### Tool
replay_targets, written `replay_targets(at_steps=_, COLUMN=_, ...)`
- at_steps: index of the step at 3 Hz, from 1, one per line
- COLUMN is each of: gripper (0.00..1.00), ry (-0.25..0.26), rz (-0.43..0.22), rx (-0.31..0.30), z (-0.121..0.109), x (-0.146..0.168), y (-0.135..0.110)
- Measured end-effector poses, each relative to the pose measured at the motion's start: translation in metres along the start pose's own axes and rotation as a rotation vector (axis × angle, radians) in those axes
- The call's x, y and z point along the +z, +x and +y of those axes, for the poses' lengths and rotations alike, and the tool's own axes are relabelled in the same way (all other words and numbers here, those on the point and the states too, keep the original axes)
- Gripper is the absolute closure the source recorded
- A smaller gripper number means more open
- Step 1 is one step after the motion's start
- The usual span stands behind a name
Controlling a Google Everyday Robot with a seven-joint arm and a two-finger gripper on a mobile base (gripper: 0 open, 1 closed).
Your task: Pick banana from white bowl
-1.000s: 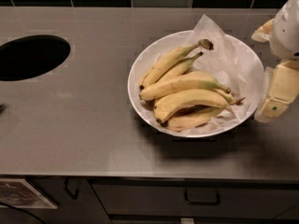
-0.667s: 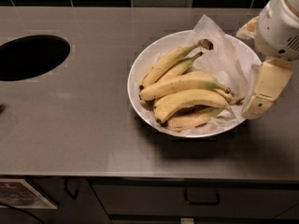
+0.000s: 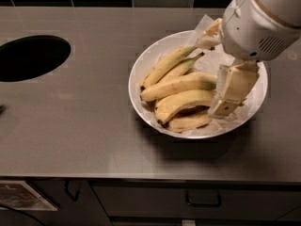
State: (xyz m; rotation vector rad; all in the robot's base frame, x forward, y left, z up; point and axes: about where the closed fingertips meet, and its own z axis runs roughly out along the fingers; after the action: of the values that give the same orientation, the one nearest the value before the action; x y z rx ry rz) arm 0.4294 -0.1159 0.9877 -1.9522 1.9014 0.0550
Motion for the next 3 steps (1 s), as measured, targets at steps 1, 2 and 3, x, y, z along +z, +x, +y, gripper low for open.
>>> replay_targets(at_steps=1, gripper=0.35, ry=-0.035, rz=-0.045, rx=-0.064, z=0.010, x=0.008, y=-0.021)
replay_targets(at_steps=2, gripper=0.49, ry=-0.068, rz=-0.062, rx=-0.096, z=0.013, x=0.020, y=-0.031)
replay_targets(at_steps=3, gripper=0.48, ry=-0.115, rz=-0.052, rx=-0.114, z=0.013, x=0.036, y=-0.034)
